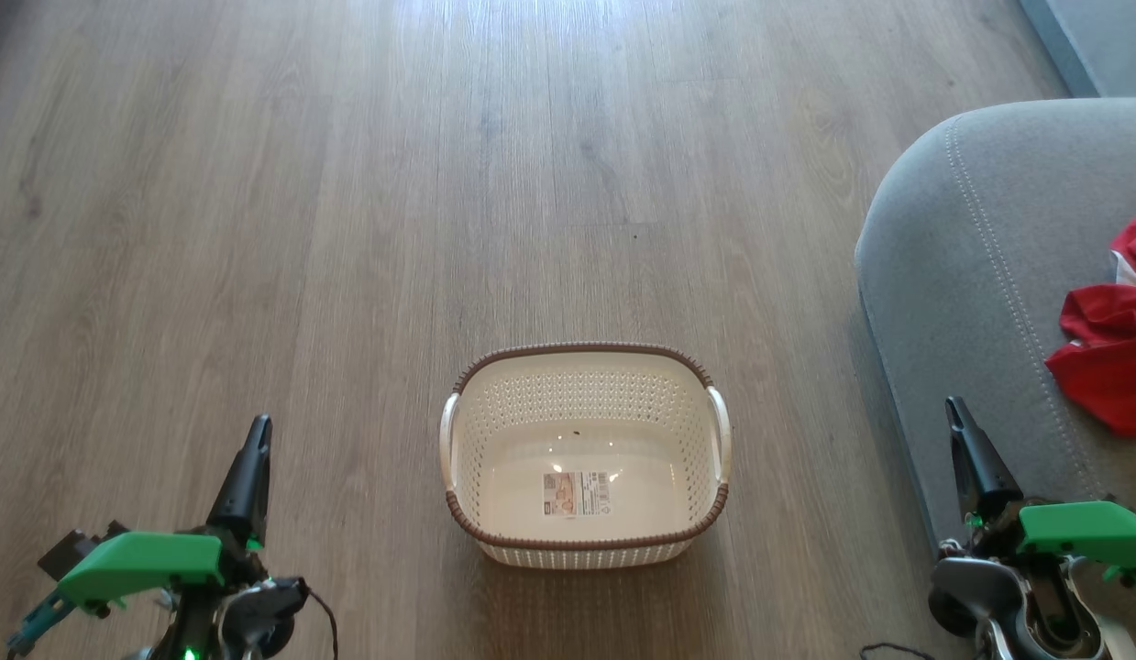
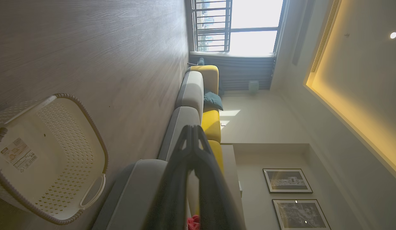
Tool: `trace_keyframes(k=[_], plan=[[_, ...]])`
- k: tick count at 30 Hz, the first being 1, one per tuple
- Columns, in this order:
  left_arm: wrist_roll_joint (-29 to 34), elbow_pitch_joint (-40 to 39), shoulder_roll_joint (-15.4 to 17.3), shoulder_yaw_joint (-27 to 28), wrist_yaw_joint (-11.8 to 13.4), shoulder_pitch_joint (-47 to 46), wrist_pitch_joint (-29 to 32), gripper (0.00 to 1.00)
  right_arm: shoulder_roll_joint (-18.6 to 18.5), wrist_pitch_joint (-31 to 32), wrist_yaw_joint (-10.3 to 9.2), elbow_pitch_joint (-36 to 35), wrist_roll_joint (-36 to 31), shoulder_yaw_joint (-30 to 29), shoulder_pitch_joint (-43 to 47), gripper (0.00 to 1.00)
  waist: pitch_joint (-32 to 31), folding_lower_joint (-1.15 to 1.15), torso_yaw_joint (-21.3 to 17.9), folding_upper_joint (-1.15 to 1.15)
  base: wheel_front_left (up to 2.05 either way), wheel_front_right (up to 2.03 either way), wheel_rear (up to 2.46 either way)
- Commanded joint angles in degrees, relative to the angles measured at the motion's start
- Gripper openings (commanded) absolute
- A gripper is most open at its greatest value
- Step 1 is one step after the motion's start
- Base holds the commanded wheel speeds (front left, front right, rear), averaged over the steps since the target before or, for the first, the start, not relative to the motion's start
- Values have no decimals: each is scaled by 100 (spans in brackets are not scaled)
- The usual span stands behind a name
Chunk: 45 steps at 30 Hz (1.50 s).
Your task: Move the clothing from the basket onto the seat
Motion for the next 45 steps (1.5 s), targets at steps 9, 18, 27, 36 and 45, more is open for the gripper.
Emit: trace_keyframes(k=[9,18,27,36,45], plan=[[-34,-194,54,198,-54,-269,43,0,-18,34,0,-223,34,101,-319,0,0,0,0,0,0,0,0],[-34,-194,54,198,-54,-269,43,0,-18,34,0,-223,34,101,-319,0,0,0,0,0,0,0,0],[-34,-194,54,198,-54,-269,43,0,-18,34,0,-223,34,101,-319,0,0,0,0,0,0,0,0],[-35,-194,54,198,-54,-269,43,0,-18,34,0,-223,34,102,-319,0,0,0,0,0,0,0,0],[-35,-194,54,198,-54,-269,43,0,-18,34,0,-223,34,102,-319,0,0,0,0,0,0,0,0]])
